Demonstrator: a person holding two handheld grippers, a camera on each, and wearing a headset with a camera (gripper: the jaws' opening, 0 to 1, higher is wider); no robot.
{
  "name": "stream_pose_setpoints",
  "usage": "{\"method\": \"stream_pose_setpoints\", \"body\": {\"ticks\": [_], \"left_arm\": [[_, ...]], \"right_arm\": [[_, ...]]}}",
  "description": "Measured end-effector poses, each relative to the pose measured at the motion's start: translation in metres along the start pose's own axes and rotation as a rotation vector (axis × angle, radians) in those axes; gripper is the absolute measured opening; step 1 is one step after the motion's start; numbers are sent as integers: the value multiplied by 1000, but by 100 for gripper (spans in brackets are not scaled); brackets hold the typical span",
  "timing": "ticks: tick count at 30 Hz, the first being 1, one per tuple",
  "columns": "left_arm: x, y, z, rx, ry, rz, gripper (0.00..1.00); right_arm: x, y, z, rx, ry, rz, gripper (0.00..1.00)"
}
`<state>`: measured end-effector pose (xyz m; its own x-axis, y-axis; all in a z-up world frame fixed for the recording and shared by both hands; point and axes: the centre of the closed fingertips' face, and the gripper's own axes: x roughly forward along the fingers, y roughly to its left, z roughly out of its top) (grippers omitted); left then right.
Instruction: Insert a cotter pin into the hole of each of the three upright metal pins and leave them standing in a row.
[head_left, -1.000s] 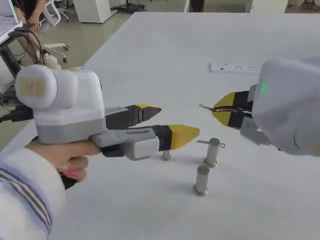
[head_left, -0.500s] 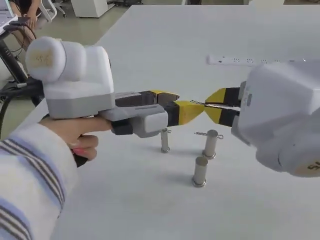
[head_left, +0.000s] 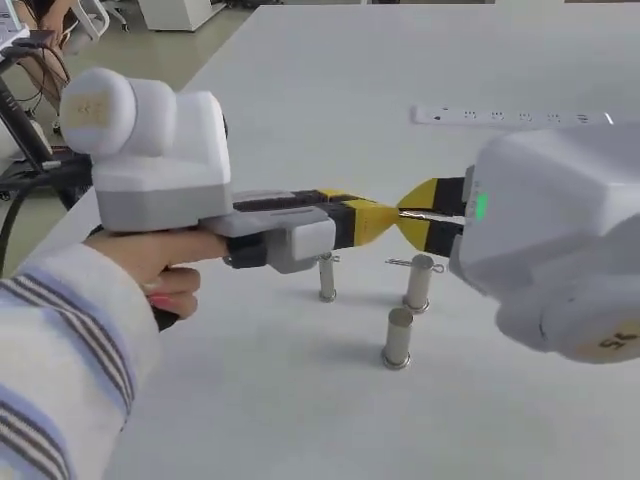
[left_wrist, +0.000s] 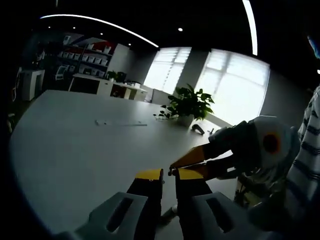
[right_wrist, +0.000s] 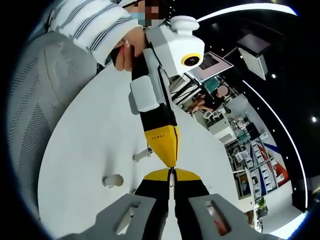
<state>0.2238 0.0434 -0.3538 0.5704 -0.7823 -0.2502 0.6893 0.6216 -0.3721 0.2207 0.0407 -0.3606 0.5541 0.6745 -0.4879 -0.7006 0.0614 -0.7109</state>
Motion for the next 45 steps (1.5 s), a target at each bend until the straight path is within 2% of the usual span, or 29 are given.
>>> {"method": "stream_pose_setpoints", "body": {"ticks": [4, 12, 21, 26, 31, 34, 35, 39, 45], "left_arm": [[-1, 1, -3, -9, 10, 2, 0], [-3, 0, -8, -9, 30, 1, 0], [-4, 2, -8, -26, 31, -2, 0], [-5, 4, -10, 4, 46, -8, 0], [-6, 6, -12, 4, 66, -12, 0], [-7, 7, -12, -22, 65, -1, 0], [-7, 7, -12, -65, 67, 7, 0], [-7, 7, -8, -34, 48, 9, 0], [-7, 9, -7, -33, 42, 20, 0]], "right_arm": [[3, 4, 2, 11, -3, 8, 0], [5, 8, 5, 3, -5, 15, 0], [5, 8, 7, -5, -9, 13, 0], [6, 11, 7, -7, -9, 19, 0], [8, 14, 8, -16, -8, 24, 0], [8, 13, 8, -13, -6, 19, 0], [9, 13, 8, -14, -7, 19, 0], [8, 9, 10, -3, -13, 13, 0], [10, 9, 8, -28, -23, 15, 0]]}}
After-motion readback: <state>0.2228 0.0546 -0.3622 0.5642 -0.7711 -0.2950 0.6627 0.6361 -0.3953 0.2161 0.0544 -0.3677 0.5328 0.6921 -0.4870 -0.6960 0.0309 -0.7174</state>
